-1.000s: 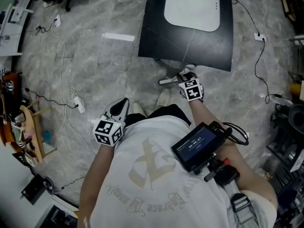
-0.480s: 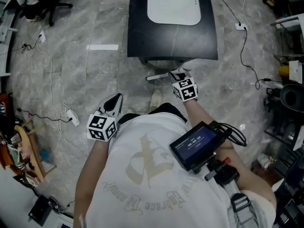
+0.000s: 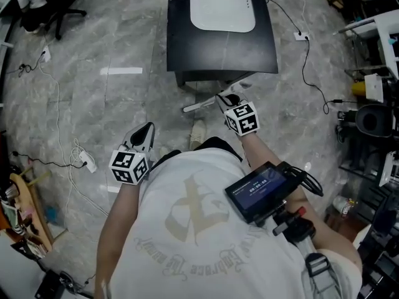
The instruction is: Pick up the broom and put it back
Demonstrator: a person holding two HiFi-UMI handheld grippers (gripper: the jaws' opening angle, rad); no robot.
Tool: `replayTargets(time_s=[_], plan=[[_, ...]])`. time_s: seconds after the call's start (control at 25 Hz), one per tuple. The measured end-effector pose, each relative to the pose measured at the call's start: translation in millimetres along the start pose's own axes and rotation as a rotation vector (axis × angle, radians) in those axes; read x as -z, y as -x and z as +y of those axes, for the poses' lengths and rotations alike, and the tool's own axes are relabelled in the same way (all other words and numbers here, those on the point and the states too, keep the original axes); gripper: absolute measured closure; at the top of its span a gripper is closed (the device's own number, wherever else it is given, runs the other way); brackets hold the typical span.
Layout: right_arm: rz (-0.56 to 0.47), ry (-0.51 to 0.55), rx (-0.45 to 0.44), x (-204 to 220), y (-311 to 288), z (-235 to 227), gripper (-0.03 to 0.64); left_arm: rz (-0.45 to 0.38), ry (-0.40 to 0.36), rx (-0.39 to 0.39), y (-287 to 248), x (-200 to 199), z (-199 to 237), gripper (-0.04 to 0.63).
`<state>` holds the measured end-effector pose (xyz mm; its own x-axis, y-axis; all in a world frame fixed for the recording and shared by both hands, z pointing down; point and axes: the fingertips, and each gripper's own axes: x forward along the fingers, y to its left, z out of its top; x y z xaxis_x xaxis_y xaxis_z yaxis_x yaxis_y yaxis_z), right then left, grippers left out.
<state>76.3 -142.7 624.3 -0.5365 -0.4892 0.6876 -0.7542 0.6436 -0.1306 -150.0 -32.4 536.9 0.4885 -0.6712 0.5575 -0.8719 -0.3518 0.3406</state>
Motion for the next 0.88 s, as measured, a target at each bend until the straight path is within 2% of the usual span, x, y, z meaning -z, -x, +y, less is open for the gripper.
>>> replayTargets(time_s=[0.32,0.88], plan=[[-0.049,0.016,0.013,-20.5,23.8,34.0,0.522,-0.031,0.002,0.010,29.5,13.8,9.5,0.583],[-0.226,0.062,0.016,-80.2,89.8,95.1,0.522,-0.068,-0.050,0.080,57.7,20.6,11.1,0.583]])
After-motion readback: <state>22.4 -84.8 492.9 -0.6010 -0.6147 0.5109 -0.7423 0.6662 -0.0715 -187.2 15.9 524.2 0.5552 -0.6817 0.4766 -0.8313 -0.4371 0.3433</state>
